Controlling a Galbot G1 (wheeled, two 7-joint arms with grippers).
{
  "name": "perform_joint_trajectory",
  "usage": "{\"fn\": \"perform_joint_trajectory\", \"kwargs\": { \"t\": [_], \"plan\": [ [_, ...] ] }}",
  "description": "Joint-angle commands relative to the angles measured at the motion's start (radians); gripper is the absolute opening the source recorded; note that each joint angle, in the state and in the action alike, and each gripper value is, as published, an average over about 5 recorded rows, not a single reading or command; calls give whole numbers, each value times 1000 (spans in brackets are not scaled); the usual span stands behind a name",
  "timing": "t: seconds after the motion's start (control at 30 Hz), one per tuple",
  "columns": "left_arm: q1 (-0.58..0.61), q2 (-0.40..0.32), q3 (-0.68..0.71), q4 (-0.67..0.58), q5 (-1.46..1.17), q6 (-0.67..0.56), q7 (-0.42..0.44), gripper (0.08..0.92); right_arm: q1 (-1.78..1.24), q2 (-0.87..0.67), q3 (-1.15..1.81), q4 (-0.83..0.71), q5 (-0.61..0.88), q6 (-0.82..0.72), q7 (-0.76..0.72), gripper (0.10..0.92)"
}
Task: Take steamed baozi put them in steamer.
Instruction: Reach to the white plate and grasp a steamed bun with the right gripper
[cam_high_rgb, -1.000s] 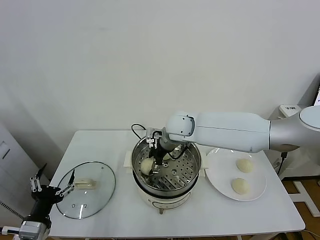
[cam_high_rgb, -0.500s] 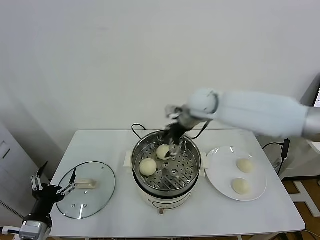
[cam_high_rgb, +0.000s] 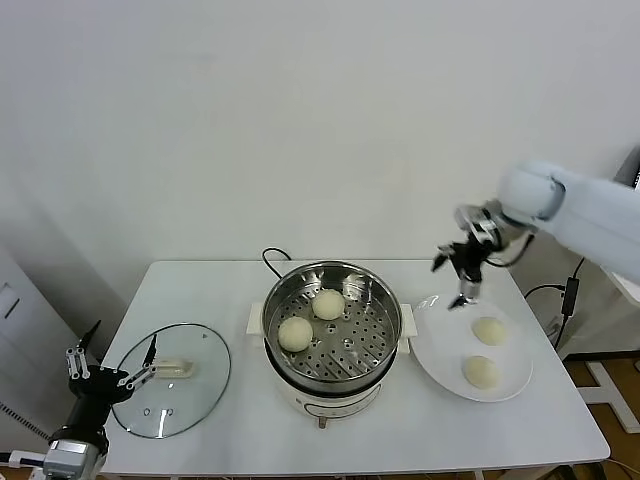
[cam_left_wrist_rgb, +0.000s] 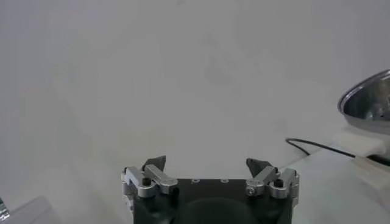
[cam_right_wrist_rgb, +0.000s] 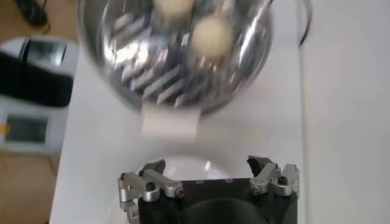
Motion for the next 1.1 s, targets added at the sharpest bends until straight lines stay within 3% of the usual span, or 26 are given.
{"fn": "perform_joint_trajectory", "kwargs": {
  "t": [0.03, 0.8, 1.1],
  "plan": [
    [10, 5, -9, 3, 0, -1, 1, 823, -362, -110, 224, -48, -297, 124, -50, 823],
    [29, 10, -27, 3, -5, -6, 2, 823, -557, -2, 351, -169, -348, 127, 82, 817],
    [29, 7, -28, 2, -6, -6, 2, 823, -550, -11, 326, -152, -348, 110, 79, 652]
  ]
}}
